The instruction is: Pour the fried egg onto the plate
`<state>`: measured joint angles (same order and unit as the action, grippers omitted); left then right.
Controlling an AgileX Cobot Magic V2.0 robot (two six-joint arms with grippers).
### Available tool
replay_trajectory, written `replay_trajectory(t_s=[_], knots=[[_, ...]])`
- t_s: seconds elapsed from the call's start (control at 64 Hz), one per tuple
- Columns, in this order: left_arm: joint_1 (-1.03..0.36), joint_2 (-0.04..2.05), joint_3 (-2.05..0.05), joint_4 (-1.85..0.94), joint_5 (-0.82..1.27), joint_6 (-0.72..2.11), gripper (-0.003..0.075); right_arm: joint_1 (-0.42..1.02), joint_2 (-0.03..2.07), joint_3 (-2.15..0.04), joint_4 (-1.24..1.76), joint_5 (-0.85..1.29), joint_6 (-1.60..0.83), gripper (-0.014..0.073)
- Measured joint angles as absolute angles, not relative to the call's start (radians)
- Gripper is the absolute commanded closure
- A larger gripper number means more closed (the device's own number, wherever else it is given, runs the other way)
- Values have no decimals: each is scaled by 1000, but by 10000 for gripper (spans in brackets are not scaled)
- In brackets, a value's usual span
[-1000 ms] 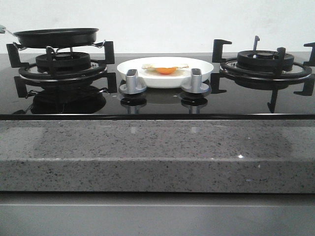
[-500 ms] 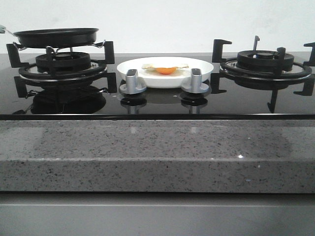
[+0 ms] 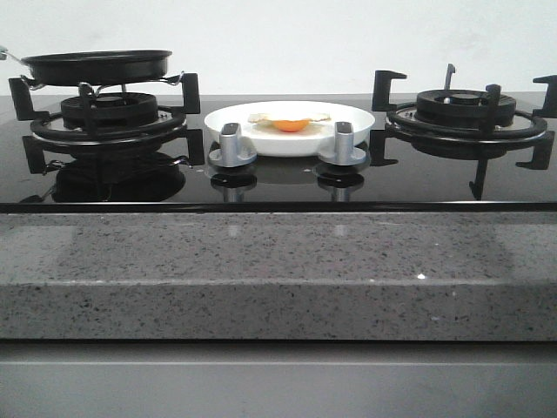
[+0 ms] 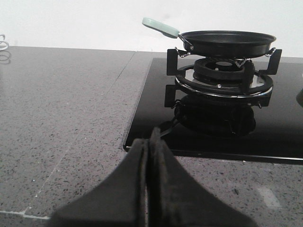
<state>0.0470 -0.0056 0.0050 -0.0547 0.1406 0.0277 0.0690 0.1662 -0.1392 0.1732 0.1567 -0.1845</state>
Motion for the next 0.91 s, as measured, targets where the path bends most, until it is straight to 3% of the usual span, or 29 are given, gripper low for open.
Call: replay_trajectory(t_s=[0.25,0.906], knots=[[47,-6,5,-55,141,28,739,-50,-2,11,158,138,-114,662],[47,-6,5,-55,140,28,739,-52,-10,26,148,165,-107,662]])
